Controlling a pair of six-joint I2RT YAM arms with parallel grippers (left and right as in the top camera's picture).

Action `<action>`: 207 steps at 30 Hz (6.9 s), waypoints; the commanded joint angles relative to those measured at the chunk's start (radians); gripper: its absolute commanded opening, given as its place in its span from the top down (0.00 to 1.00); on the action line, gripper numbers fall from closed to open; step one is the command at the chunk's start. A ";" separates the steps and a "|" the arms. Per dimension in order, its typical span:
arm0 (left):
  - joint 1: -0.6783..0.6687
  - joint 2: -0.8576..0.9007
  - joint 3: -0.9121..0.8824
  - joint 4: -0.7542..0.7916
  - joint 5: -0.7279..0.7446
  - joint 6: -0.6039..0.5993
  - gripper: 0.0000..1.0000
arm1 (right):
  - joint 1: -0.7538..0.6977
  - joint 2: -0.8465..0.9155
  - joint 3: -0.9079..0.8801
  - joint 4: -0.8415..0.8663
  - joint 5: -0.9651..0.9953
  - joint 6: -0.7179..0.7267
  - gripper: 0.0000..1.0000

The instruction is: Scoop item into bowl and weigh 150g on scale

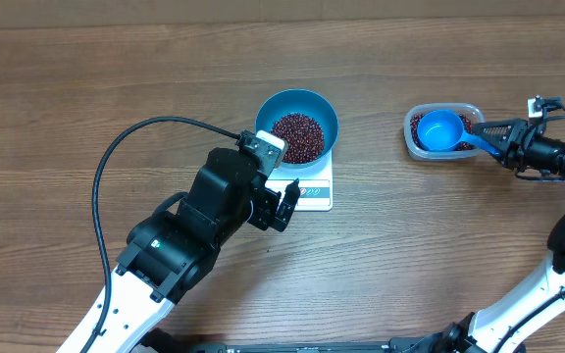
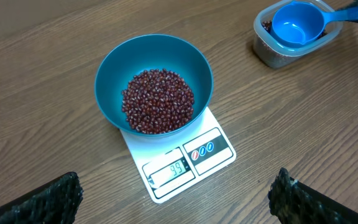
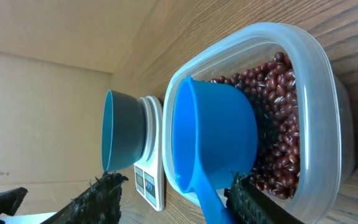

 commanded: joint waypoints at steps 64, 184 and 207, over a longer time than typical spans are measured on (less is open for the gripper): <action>0.005 -0.011 -0.001 0.000 0.013 0.004 0.00 | 0.056 0.008 0.000 -0.010 0.048 -0.005 0.96; 0.005 -0.011 -0.001 -0.023 0.009 0.008 0.00 | 0.586 0.007 0.455 -0.215 1.099 0.322 0.96; 0.005 -0.011 -0.001 -0.023 0.009 0.008 0.00 | 0.369 0.007 0.456 -0.222 0.688 0.305 0.96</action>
